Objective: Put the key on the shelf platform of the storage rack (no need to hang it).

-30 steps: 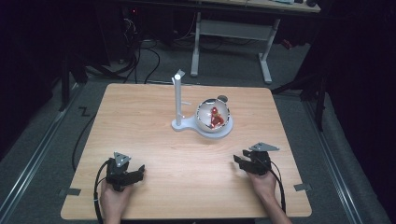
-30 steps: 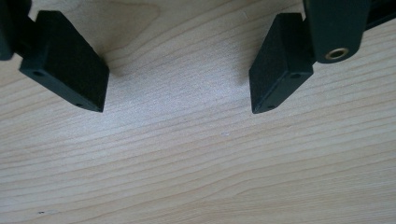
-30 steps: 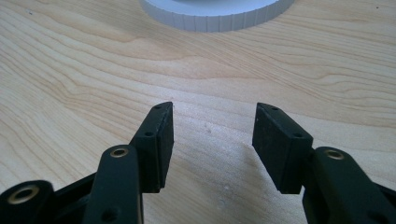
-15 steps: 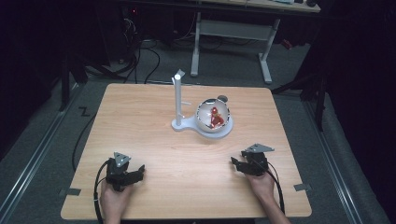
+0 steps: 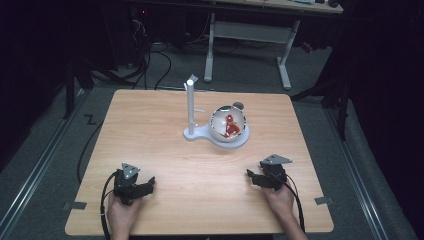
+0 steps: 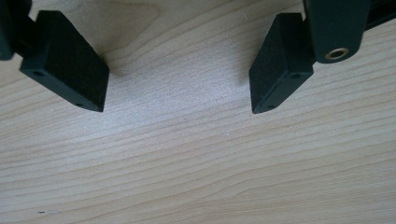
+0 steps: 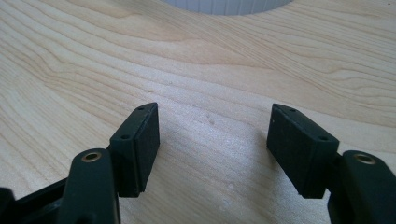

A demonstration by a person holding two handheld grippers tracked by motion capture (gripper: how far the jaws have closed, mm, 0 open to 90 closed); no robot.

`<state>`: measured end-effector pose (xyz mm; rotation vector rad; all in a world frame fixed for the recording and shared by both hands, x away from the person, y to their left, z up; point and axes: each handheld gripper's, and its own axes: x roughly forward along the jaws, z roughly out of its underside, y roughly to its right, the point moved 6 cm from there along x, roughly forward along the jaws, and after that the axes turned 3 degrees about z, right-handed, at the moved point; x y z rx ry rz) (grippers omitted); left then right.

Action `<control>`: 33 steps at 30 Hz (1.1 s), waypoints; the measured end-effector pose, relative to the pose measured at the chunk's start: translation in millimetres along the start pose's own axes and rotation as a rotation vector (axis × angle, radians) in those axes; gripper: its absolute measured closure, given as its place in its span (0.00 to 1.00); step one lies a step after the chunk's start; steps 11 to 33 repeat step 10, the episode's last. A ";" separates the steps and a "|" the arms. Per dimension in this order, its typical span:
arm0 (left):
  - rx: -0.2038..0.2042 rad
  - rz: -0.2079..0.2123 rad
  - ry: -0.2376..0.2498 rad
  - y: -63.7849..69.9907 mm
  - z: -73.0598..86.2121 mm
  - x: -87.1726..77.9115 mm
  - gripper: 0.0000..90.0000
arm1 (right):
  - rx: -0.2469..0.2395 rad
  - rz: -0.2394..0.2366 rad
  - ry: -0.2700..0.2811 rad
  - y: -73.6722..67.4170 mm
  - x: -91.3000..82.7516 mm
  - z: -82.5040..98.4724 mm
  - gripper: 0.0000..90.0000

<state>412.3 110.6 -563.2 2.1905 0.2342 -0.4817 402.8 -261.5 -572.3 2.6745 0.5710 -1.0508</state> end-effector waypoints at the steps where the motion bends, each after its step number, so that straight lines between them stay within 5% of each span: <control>1: 0.000 0.000 0.000 0.0 0.0 0.0 0.23 | 0.000 0.001 0.000 0.0 0.0 0.0 0.39; 33: -0.001 0.000 0.000 0.0 0.0 0.0 0.23 | 0.006 0.005 -0.001 0.0 -0.4 0.4 0.38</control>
